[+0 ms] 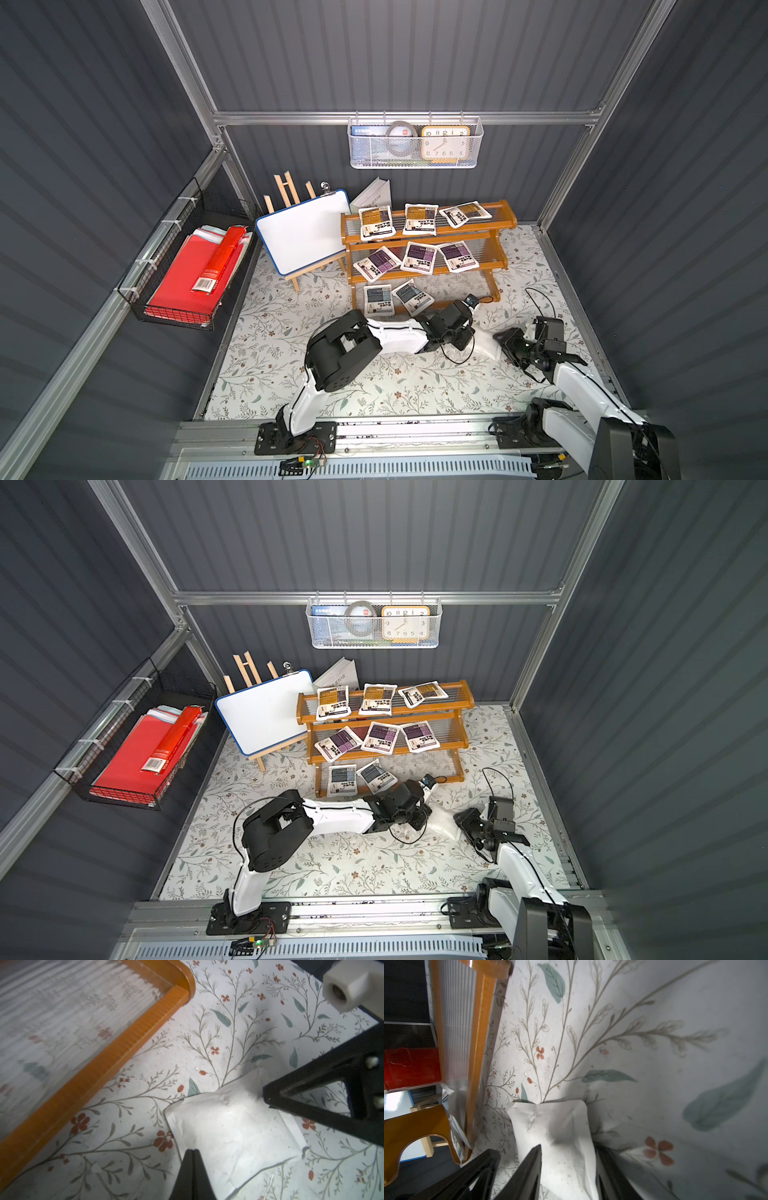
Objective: Place the bagged coffee beans on the shelf by color
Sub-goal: Pick up the bagged coffee beans at the center of the board.
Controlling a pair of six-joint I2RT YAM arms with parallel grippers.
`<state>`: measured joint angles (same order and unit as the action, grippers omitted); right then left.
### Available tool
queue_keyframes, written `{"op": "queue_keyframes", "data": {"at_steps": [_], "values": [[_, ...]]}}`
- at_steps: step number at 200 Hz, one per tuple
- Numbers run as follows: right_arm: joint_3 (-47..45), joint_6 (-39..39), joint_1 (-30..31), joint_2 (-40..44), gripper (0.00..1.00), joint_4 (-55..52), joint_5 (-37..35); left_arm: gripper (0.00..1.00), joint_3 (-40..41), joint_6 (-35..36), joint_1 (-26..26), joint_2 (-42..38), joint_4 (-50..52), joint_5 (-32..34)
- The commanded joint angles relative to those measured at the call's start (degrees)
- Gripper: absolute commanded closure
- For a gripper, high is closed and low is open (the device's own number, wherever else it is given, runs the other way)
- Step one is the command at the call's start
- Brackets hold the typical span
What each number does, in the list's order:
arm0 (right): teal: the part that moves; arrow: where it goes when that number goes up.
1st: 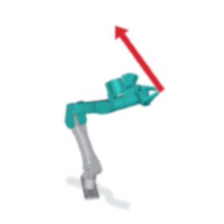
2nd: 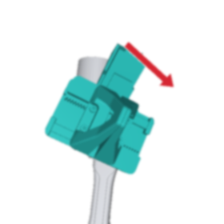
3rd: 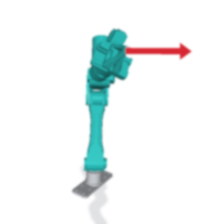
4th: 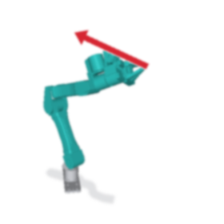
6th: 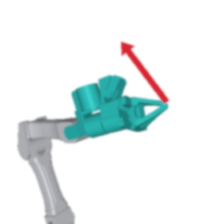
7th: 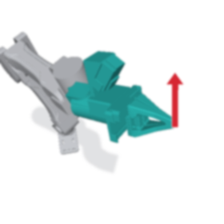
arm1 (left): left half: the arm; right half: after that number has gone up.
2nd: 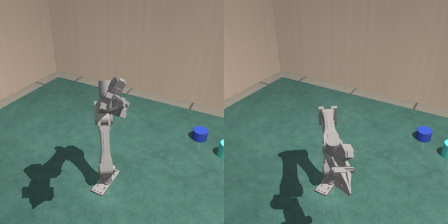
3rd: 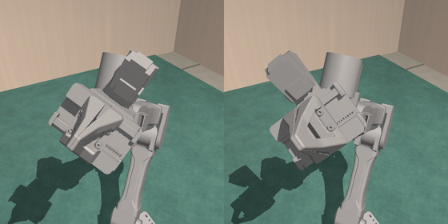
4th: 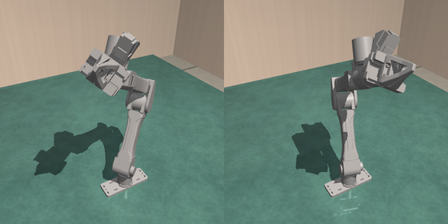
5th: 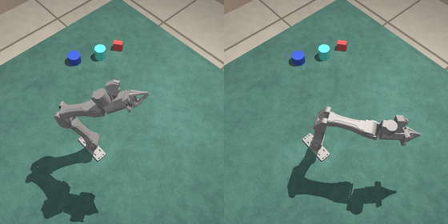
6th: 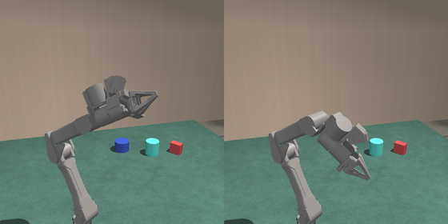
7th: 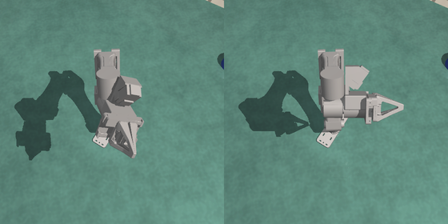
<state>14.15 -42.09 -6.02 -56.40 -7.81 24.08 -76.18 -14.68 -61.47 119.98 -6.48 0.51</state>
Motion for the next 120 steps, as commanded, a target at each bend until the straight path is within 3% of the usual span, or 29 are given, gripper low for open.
{"op": "queue_keyframes", "data": {"at_steps": [1,70,80,105,120], "values": [[-2.9,-2.5,0.3,-1.2,0.54,-4.9,1.9,0.95,1.1,2.7,-0.2,0.1,2.1,-4.5],[-0.6,-6.9,6.0,-1.8,0.57,-2.0,2.4,0.95,0.5,3.9,-0.2,4.6,2.5,-6.4],[-0.4,-7.9,7.2,-1.5,0.64,-1.1,2.0,0.95,0.2,3.9,-0.2,5.0,2.6,-6.3],[3.6,-6.0,9.3,0.4,0.97,-4.1,-2.3,0.95,0.6,2.9,-0.1,4.0,2.5,-4.3],[8.1,-2.8,10.3,2.0,1.0,-8.7,-8.0,0.95,2.4,0.4,0.7,1.0,1.9,0.2]]}}
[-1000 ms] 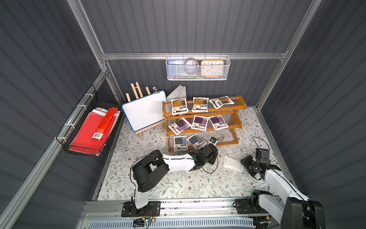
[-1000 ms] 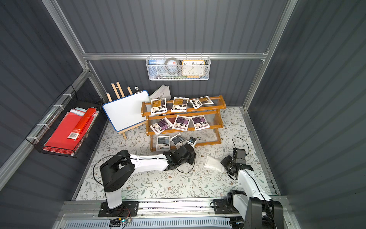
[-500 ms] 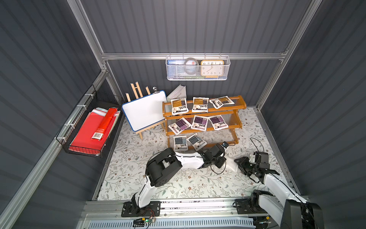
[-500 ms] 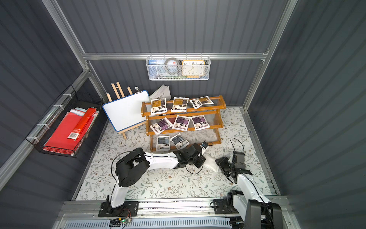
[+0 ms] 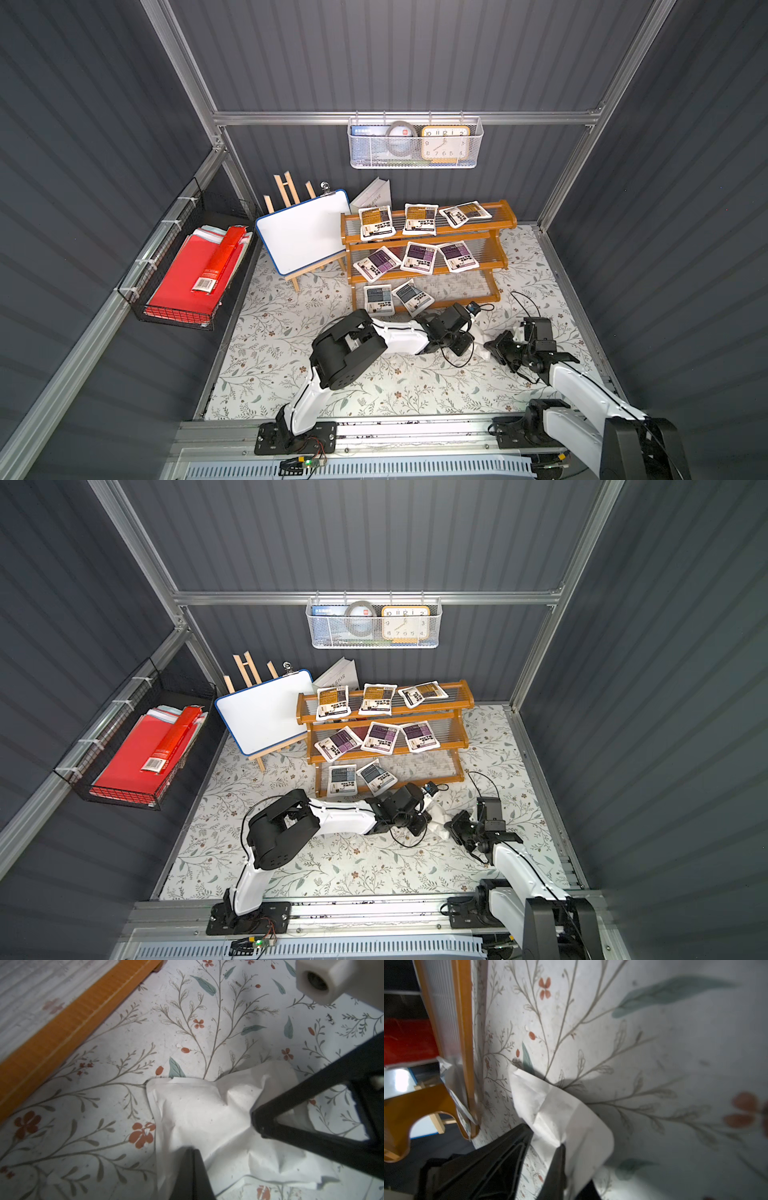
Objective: Place the bagged coffee beans on the shelf by color
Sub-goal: Pick up the bagged coffee beans at the center of the board.
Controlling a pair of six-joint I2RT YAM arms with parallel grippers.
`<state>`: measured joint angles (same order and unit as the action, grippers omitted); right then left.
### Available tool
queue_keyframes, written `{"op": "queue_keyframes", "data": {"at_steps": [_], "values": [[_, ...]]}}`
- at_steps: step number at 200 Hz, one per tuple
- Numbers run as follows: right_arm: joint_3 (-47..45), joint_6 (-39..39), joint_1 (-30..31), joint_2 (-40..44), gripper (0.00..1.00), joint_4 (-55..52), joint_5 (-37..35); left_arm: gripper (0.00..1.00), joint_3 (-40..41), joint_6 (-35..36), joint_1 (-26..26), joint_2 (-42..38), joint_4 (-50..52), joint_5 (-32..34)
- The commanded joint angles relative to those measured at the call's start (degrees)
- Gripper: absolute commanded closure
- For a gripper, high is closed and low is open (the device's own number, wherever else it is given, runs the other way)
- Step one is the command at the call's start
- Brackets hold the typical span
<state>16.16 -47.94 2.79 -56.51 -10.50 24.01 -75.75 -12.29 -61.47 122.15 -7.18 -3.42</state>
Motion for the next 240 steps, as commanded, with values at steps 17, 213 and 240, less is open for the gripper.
{"op": "queue_keyframes", "data": {"at_steps": [17,213,240], "values": [[12.4,7.7,2.4,2.2,1.0,-11.5,-14.9,0.95,6.8,-7.7,2.7,-7.0,1.6,10.3],[33.8,38.5,51.3,-14.5,1.0,-17.6,-54.9,0.7,4.6,-25.9,21.7,-25.3,18.4,-24.4],[34.7,42.2,56.2,-17.6,1.0,-15.2,-60.5,0.62,4.2,-28.0,21.7,-24.6,19.6,-27.0]]}}
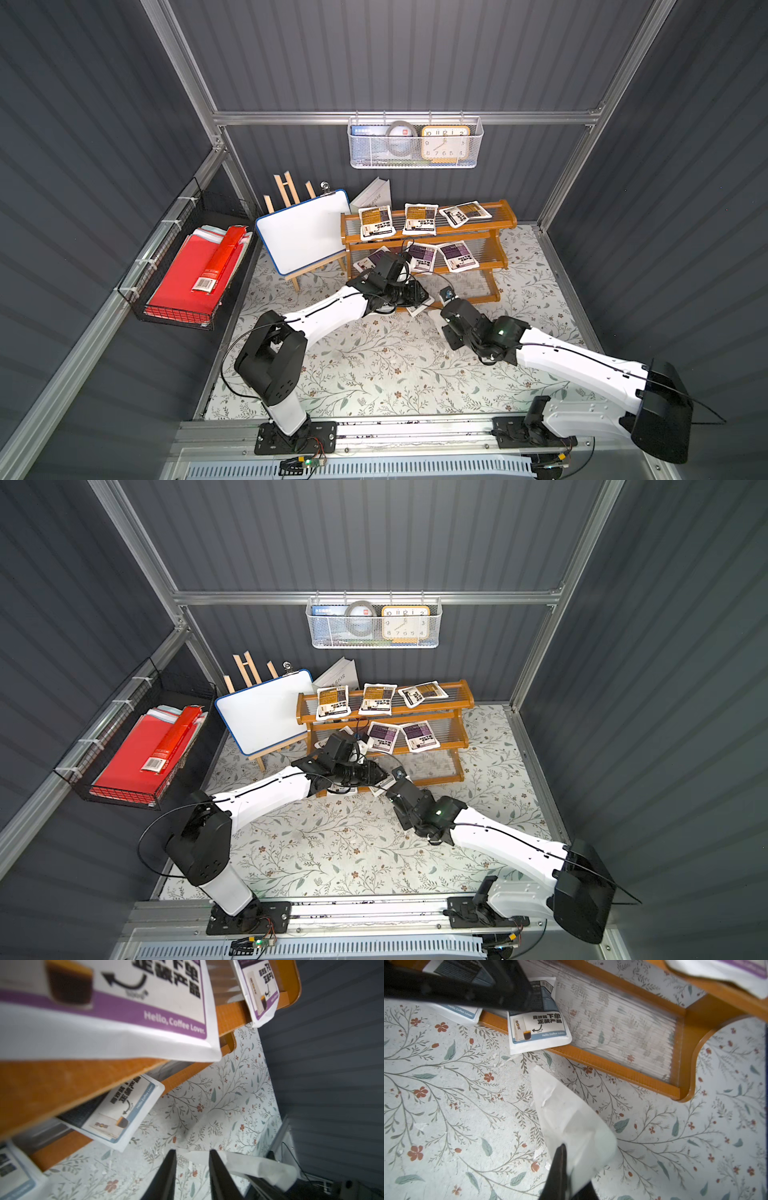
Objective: Place the bagged coffee beans on the shelf by color
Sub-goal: Pick up the bagged coffee beans at the center of the board.
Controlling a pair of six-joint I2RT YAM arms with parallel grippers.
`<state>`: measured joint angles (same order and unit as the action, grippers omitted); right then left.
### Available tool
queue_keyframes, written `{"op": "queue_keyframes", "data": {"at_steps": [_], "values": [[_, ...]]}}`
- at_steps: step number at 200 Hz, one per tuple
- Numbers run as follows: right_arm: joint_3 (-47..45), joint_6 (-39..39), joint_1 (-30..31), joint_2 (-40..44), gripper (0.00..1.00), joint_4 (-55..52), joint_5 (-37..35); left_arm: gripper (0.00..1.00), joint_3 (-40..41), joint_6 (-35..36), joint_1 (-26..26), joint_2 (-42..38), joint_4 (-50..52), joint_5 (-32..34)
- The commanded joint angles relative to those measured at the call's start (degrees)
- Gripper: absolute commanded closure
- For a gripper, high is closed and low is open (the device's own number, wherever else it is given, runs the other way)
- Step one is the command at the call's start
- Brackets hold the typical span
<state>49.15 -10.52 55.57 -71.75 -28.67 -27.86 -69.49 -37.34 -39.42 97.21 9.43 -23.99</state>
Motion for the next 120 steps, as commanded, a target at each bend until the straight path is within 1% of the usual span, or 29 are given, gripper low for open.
{"op": "queue_keyframes", "data": {"at_steps": [1,21,33,42,66,89,120], "values": [[1.7,5.0,3.6,-2.6,1.0,3.0,-8.9,0.62,-2.0,-3.0,-0.4,0.3,3.1,-6.5],[2.8,6.8,7.1,-5.6,1.0,4.0,-15.2,0.6,-2.6,-2.7,-0.4,0.5,5.5,-6.1],[3.4,7.4,8.5,-7.3,1.0,4.5,-18.4,0.57,-2.2,-3.6,-0.4,0.5,5.4,-6.7],[3.8,7.9,9.2,-8.1,1.0,5.1,-20.0,0.54,-2.1,-4.2,-0.4,0.6,5.2,-6.8],[4.7,9.9,10.8,-10.0,1.0,6.5,-23.5,0.51,-1.2,-5.6,-0.5,1.0,3.8,-6.8],[5.3,11.4,11.7,-10.3,1.0,7.0,-24.9,0.49,-1.2,-6.2,-0.7,1.5,3.7,-6.2],[4.7,10.9,13.0,-8.7,1.0,6.9,-23.5,0.44,-2.2,-6.7,-1.2,3.3,3.7,-6.3]]}}
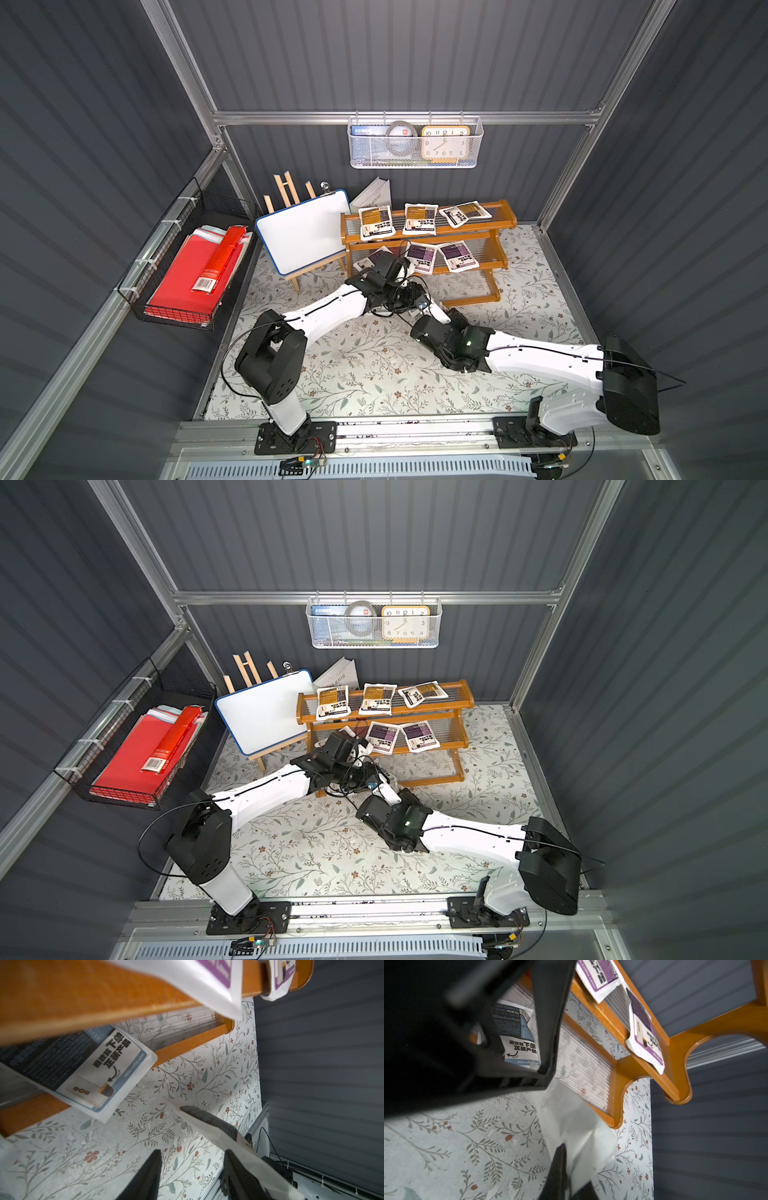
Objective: Place the bagged coffee beans on the shelf by color
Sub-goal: Pick up the bagged coffee beans at the center of the board.
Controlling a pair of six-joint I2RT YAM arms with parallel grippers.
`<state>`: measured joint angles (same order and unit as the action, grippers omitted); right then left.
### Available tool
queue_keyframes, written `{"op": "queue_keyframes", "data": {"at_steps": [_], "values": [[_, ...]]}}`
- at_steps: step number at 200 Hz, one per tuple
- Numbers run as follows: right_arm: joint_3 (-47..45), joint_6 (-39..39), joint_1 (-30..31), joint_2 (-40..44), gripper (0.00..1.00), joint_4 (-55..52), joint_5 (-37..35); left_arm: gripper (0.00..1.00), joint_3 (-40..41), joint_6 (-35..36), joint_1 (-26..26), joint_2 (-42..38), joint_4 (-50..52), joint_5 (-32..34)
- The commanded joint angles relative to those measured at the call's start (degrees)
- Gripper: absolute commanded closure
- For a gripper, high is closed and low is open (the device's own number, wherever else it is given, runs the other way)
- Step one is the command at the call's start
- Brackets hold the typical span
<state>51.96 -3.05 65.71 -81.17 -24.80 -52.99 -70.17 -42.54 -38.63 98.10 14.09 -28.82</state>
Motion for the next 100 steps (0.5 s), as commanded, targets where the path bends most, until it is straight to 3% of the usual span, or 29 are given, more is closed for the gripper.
{"op": "queue_keyframes", "data": {"at_steps": [1,55,100], "values": [[1.8,3.4,2.9,0.8,1.0,3.0,1.7,0.44,-1.6,-1.5,-2.0,2.5,-0.9,-1.4],[-0.1,1.0,7.0,2.1,1.0,1.3,2.7,0.43,-1.7,-1.9,-2.2,3.7,-0.8,-1.4],[3.1,1.2,8.2,-2.6,1.0,1.5,0.7,0.42,-0.5,-2.2,-2.9,3.4,-1.6,-1.9]]}}
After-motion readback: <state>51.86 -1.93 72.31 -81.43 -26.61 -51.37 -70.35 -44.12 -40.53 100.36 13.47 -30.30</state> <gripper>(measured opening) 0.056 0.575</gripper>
